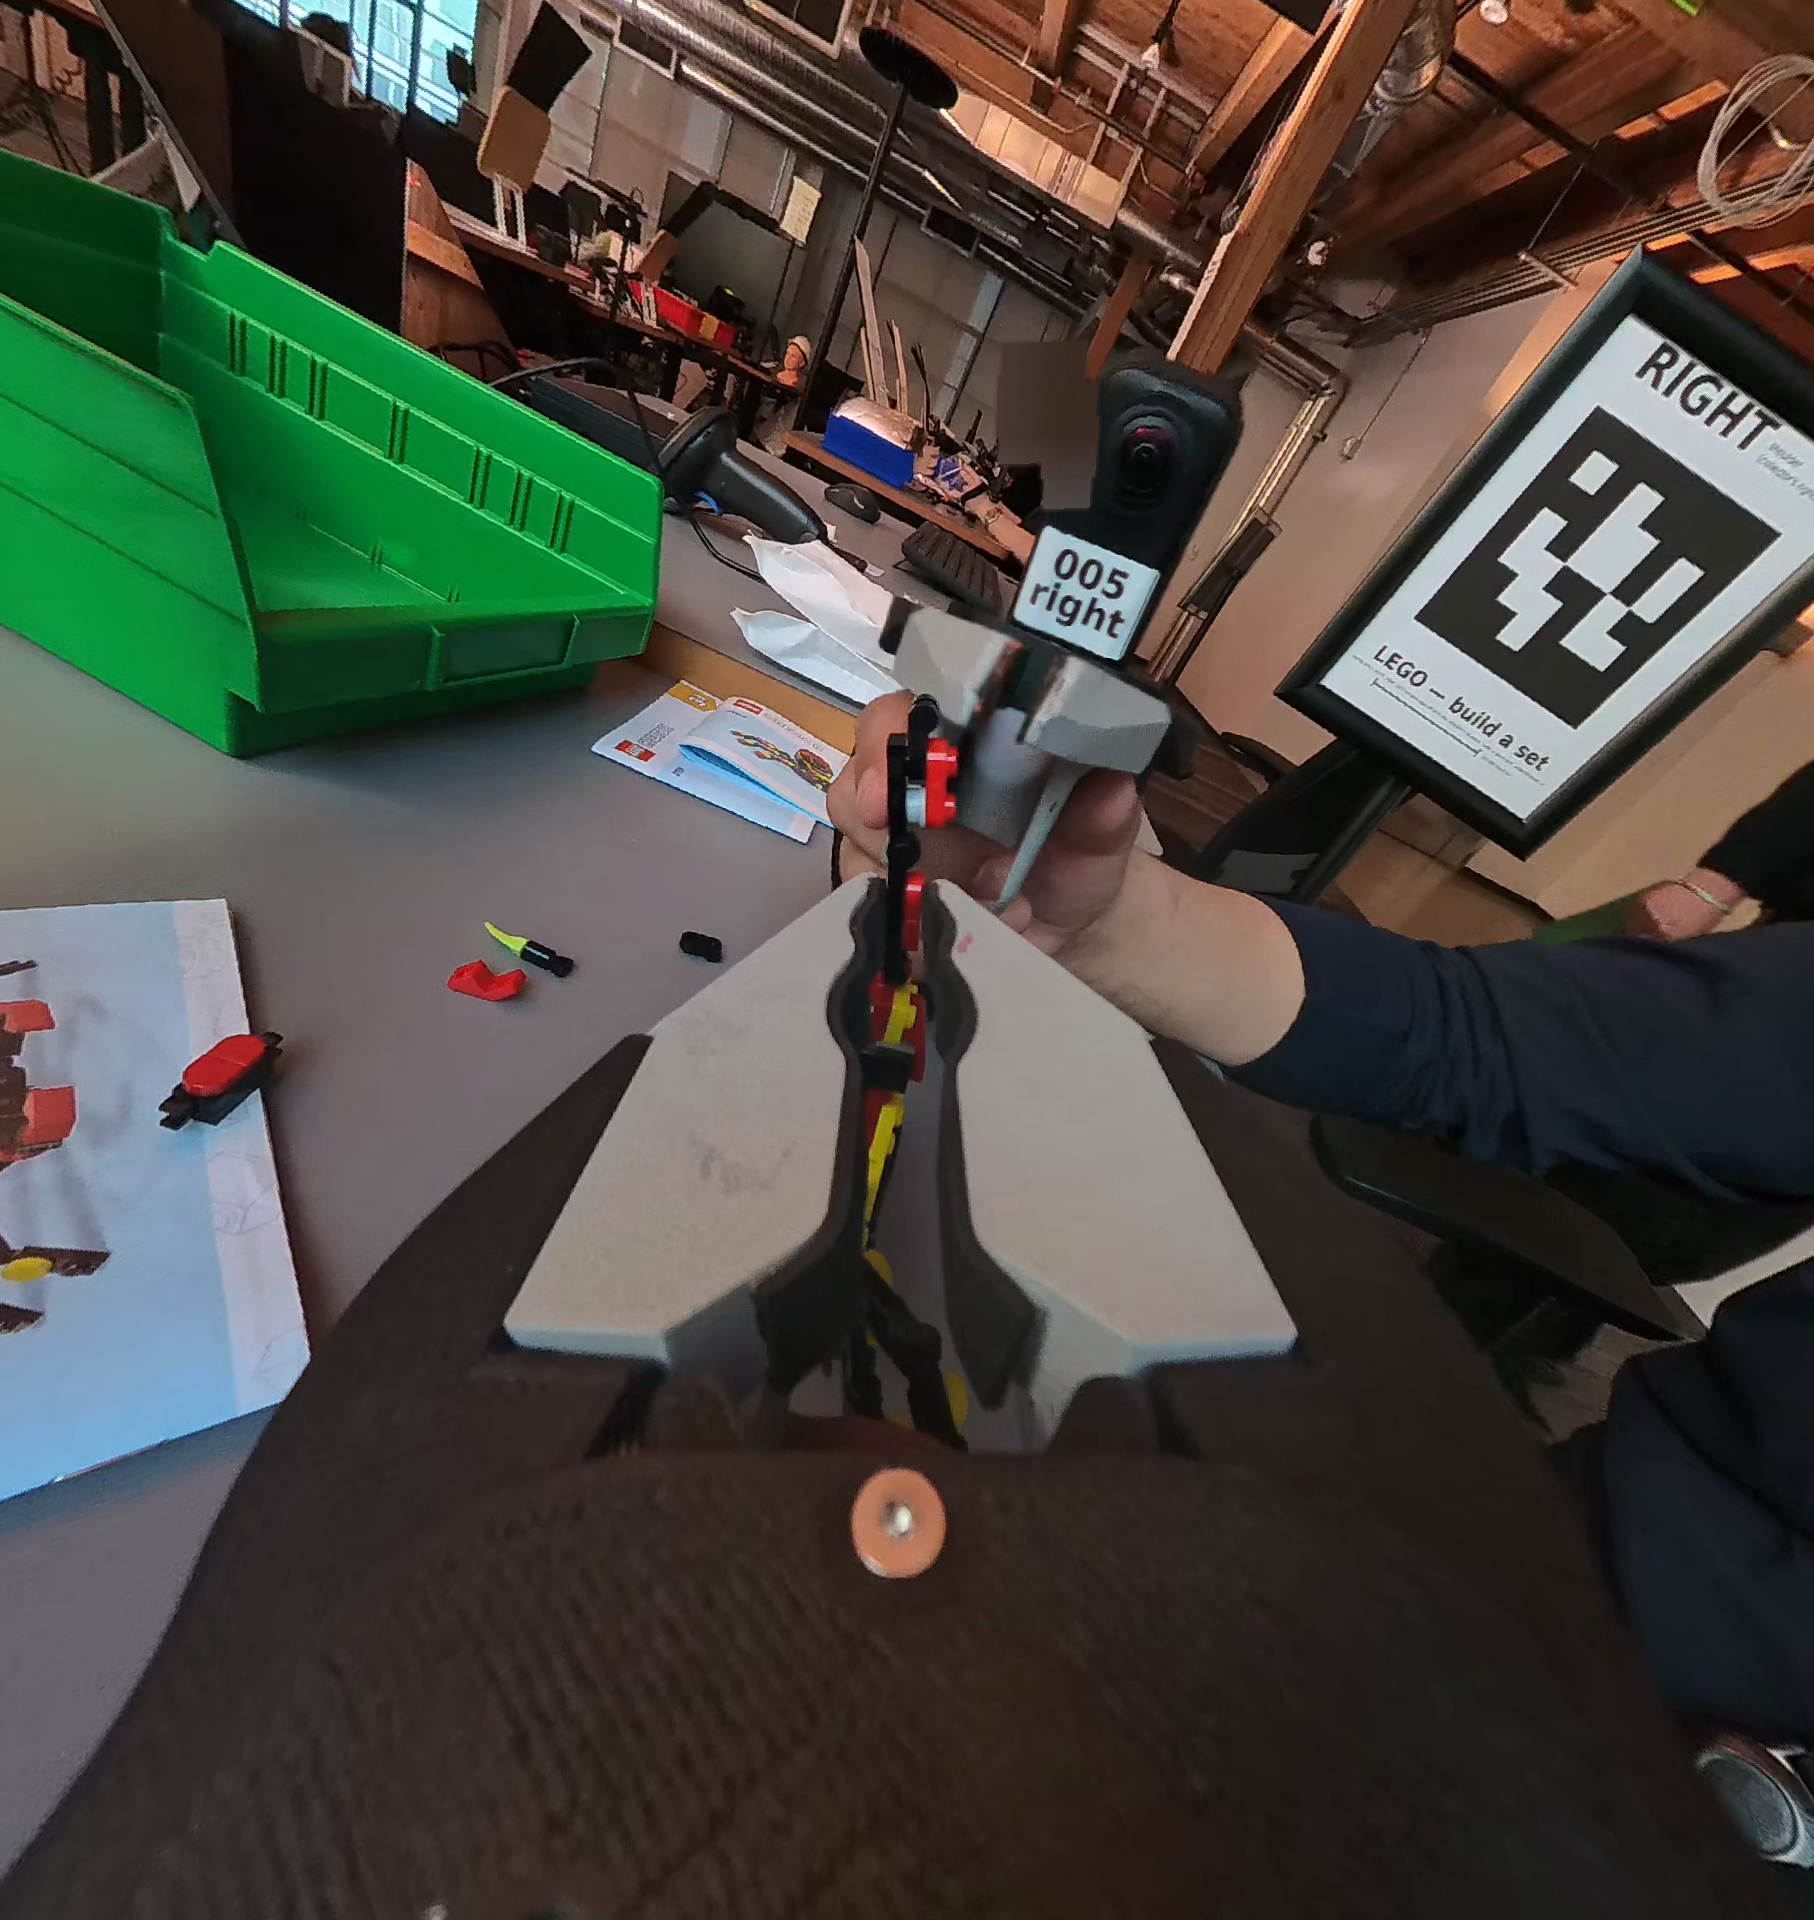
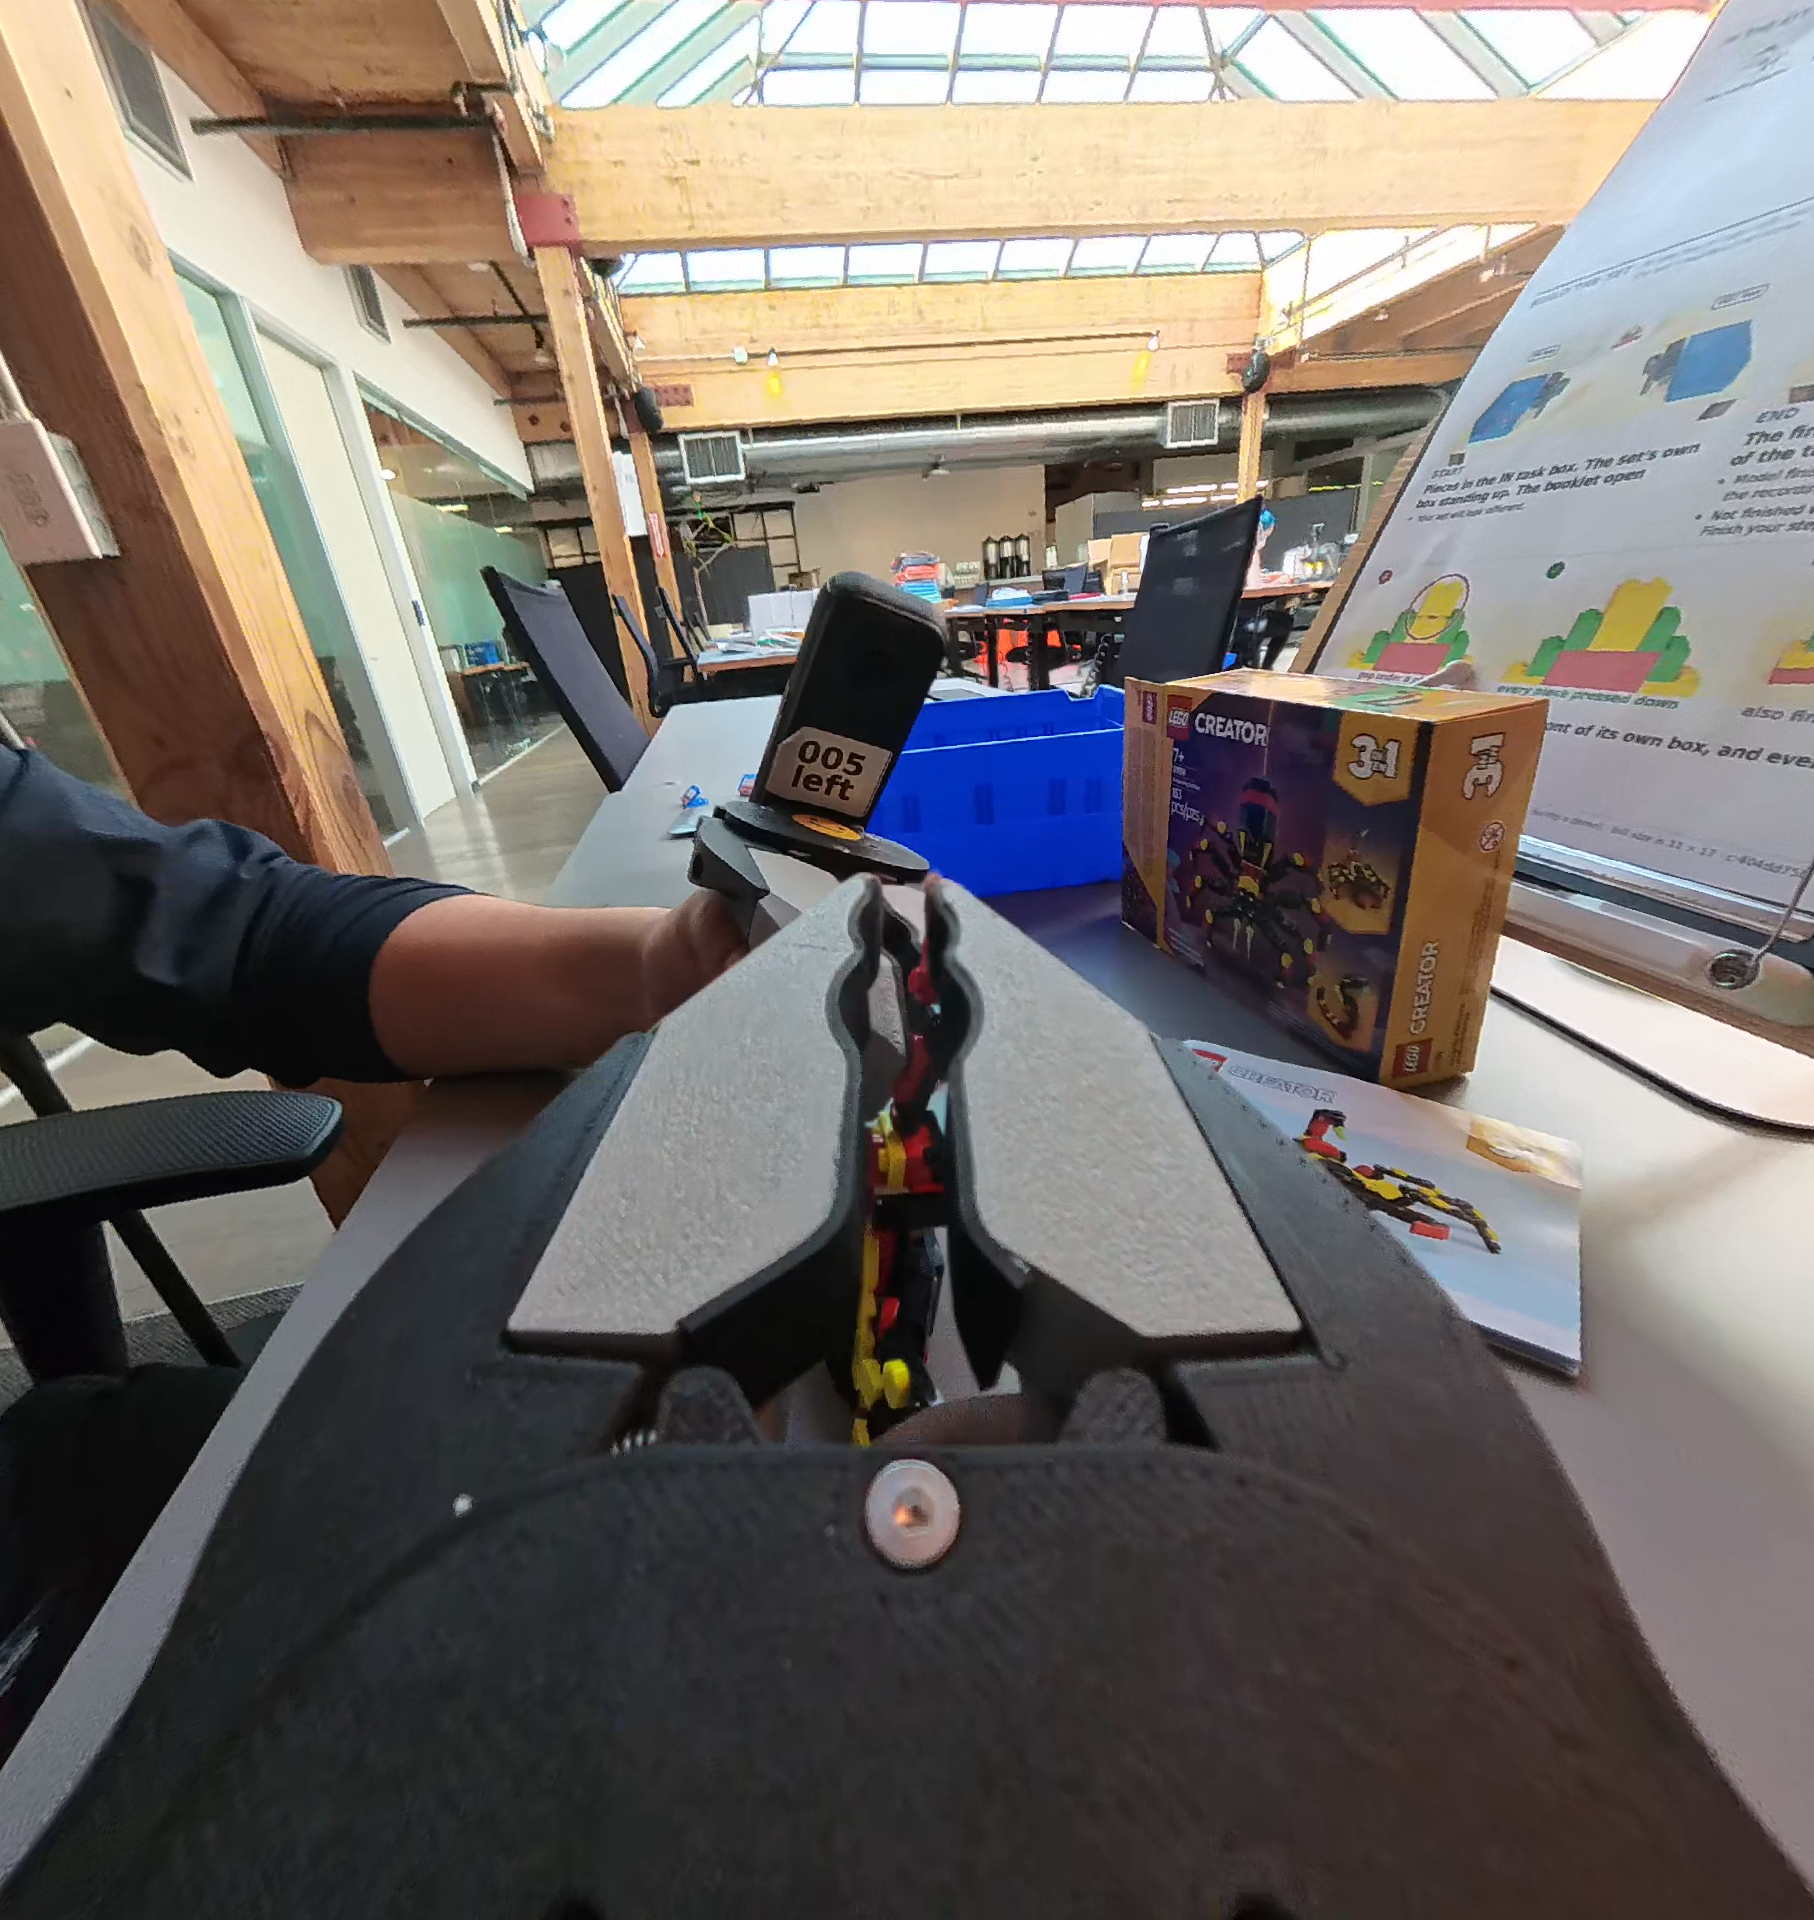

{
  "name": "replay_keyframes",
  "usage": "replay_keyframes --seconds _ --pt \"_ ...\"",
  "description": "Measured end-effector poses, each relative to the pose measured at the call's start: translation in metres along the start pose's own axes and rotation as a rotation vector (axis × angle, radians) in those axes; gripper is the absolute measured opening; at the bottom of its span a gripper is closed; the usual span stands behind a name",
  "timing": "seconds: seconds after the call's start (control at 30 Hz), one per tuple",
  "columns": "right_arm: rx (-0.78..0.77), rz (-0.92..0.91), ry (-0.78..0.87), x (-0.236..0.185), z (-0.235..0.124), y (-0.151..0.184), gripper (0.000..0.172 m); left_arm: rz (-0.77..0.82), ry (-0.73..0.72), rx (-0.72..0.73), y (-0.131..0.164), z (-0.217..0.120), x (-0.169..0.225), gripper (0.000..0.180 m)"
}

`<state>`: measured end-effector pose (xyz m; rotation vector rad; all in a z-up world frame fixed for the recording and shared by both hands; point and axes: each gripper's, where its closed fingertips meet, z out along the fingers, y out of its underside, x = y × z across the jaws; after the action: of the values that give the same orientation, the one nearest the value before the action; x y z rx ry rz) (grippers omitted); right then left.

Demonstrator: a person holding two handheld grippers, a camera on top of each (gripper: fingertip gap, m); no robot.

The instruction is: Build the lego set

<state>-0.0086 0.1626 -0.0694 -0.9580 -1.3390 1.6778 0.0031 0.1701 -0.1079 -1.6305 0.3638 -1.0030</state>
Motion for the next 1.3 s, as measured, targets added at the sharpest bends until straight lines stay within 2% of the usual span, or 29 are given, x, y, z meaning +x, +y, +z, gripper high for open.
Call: replay_keyframes --seconds 0.4,0.77,0.83,1.0,1.07,1.1,1.3 --pt "0.008 0.027 -0.011 0.0 -0.001 -0.002 0.01 -0.004 -0.004 0.003 0.0 0.0 -0.001 0.004" --pt "-0.025 0.006 0.025 0.005 0.0 0.004 0.007 0.006 -0.016 -0.01 0.002 0.0 -0.003 0.004" --pt "-0.002 -0.001 0.061 0.01 -0.002 -0.001 0.016 0.011 -0.007 -0.013 0.002 0.001 -0.001 0.004" --pt "-0.029 0.026 0.043 0.01 -0.002 0.003 0.019 0.046 0.006 -0.021 0.003 0.002 0.004 0.004" --pt "-0.081 0.007 0.038 0.008 0.001 0.012 0.018 0.06 0.017 -0.025 0.004 0.003 0.008 0.004" --pt "-0.098 -0.003 0.024 0.005 0.003 0.015 0.012 0.071 0.015 -0.028 0.004 0.003 0.008 0.004" --pt "-0.107 0.057 -0.012 0.001 0.002 0.016 0.011 0.113 0.012 -0.035 0.005 0.003 0.009 0.004"
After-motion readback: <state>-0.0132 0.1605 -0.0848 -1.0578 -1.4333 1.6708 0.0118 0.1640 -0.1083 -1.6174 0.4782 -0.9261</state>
